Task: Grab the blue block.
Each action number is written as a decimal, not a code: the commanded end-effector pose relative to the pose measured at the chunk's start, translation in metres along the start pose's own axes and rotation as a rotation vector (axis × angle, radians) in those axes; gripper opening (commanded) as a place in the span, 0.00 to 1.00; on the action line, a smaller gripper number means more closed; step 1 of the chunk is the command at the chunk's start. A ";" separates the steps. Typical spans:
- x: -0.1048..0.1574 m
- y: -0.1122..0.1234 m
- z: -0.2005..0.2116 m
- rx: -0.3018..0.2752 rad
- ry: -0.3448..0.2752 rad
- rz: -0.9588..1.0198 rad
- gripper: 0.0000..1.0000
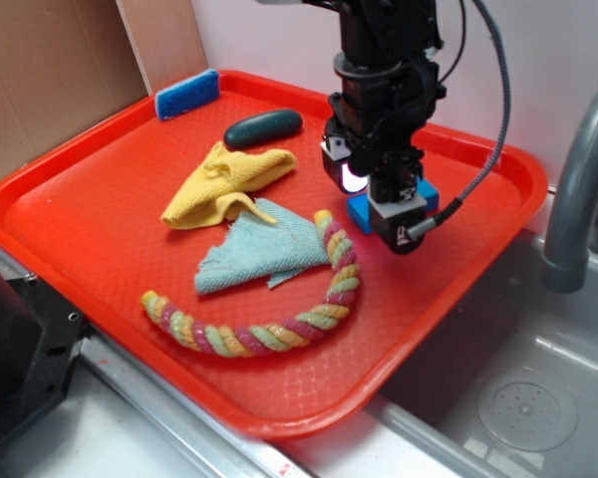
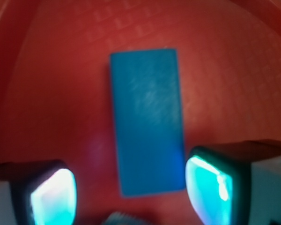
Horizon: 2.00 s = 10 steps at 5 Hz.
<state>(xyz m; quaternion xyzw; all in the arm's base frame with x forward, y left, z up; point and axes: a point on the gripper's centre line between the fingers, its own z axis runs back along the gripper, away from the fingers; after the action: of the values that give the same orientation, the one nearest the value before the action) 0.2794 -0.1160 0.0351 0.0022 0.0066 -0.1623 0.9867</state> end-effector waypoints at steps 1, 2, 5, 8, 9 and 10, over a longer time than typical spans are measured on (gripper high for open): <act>0.027 0.002 -0.006 -0.014 0.005 -0.003 0.87; 0.024 -0.004 -0.009 -0.006 0.025 0.015 0.00; -0.054 0.003 0.102 0.068 -0.136 0.271 0.00; -0.148 0.022 0.133 0.073 -0.112 0.690 0.00; -0.178 0.025 0.142 0.021 -0.183 0.776 0.00; -0.175 0.031 0.145 0.025 -0.187 0.758 0.00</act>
<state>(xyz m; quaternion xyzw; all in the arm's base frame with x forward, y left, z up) 0.1192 -0.0172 0.1720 0.0044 -0.0719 0.2120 0.9746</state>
